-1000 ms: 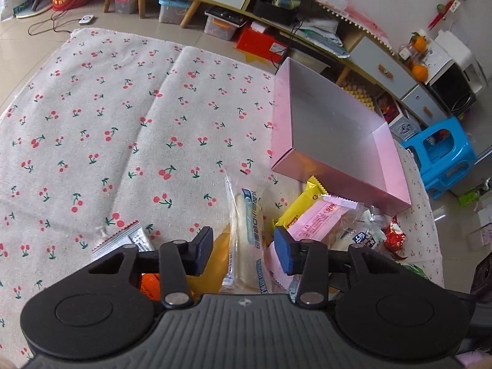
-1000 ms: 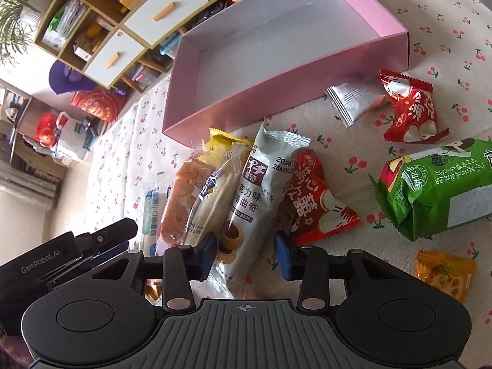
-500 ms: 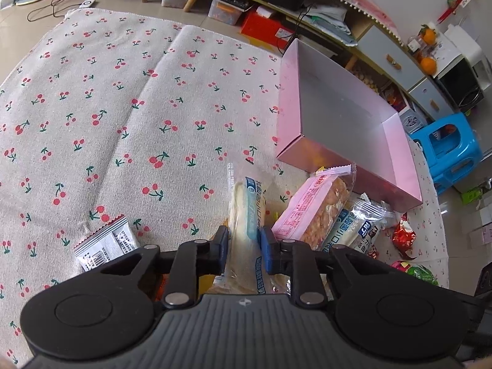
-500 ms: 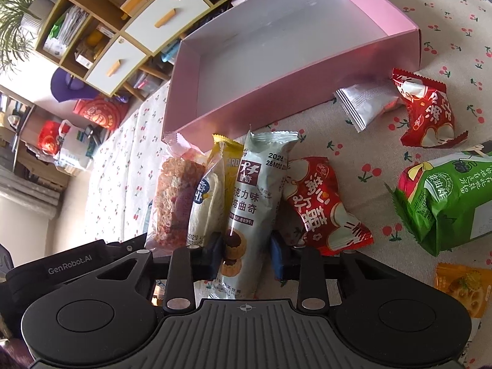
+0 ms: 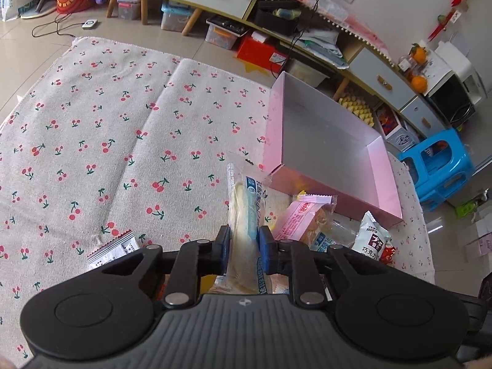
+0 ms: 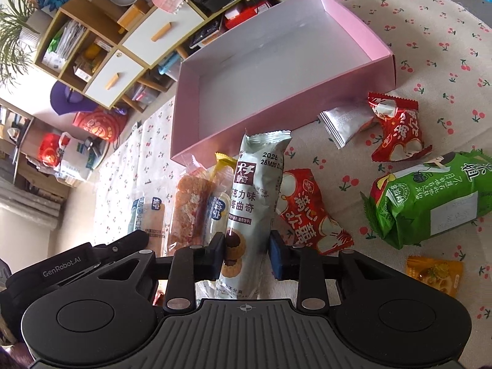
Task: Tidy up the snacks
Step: 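Close the left tool on the milk bar while the right tool grips the silver cookie bar, then carry the milk bar in the left tool while the right tool carries the cookie bar into the pink box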
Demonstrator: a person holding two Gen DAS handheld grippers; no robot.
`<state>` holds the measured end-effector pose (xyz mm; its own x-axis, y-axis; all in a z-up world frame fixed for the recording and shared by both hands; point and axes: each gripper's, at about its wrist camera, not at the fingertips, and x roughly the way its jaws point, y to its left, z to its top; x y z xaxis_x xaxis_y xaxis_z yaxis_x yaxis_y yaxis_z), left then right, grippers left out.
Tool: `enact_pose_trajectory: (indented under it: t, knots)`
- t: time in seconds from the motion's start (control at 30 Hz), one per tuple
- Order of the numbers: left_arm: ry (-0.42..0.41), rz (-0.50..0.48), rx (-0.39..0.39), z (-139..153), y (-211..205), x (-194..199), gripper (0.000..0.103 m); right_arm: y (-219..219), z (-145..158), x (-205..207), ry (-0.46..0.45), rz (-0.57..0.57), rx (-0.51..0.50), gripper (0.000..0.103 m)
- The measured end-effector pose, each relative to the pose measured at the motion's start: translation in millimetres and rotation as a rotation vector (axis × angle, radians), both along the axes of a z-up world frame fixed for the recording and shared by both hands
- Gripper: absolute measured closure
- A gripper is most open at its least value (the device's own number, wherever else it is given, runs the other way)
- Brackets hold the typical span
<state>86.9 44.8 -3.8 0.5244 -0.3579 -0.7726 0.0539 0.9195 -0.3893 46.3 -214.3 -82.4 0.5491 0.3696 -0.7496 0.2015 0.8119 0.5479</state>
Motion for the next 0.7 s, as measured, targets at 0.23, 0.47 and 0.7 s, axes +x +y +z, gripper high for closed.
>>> enact_pose_trajectory:
  t: [0.23, 0.47, 0.7]
  knots:
    - [-0.033, 0.005, -0.024, 10.9, -4.1, -2.8, 0.086, -19.7, 23.7, -1.1, -0.059, -0.041, 0.043, 0.074]
    - [-0.059, 0.018, -0.039, 16.4, -10.6, 1.3, 0.086, -53.4, 49.4, 10.3, -0.125, -0.121, 0.088, 0.074]
    - [-0.063, 0.023, -0.042, 16.6, -23.3, 17.3, 0.086, -86.2, 42.9, 30.9, -0.142, -0.183, 0.139, 0.074]
